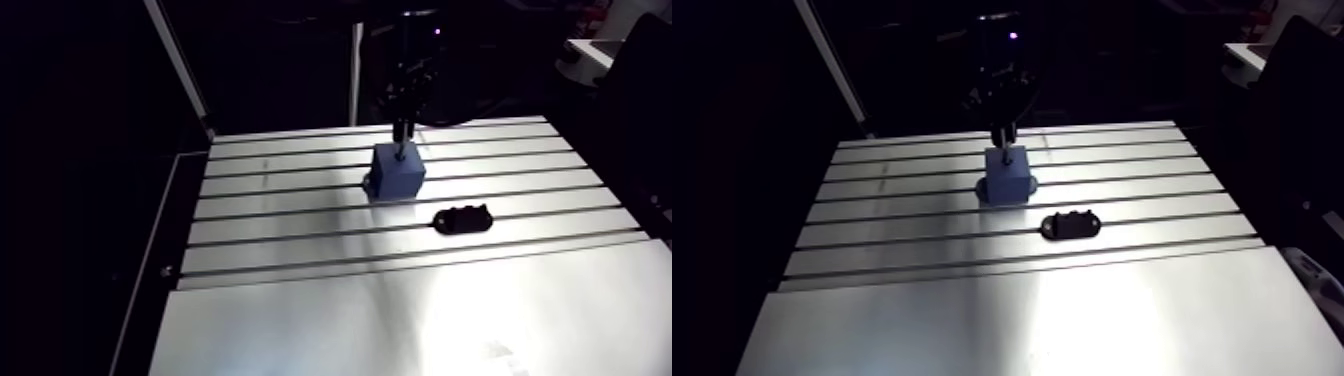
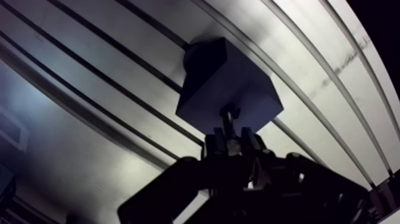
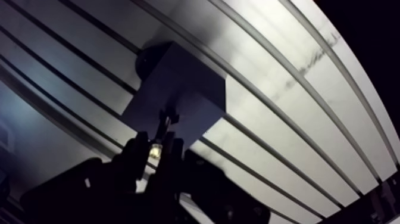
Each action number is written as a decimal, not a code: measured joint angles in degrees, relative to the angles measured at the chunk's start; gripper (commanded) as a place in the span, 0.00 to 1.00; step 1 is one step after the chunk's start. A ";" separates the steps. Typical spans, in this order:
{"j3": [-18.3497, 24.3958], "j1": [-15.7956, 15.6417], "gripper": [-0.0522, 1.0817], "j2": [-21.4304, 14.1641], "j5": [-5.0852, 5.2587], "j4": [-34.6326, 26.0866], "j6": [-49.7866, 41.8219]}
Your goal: Pick up the M10 bolt and insert it into the hex recess until seated.
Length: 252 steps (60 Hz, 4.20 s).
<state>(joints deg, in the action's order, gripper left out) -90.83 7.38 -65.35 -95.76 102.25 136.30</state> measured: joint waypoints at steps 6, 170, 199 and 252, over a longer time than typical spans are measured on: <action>0.00 0.00 0.99 0.14 0.00 0.01 -0.01; -0.95 0.23 0.15 0.99 0.38 1.19 0.03; -0.79 0.61 0.07 0.41 1.27 2.84 -0.81; 2.85 1.54 1.00 -2.66 8.93 -2.41 -31.95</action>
<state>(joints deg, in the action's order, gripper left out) -87.98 8.92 -68.01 -86.83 99.85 104.35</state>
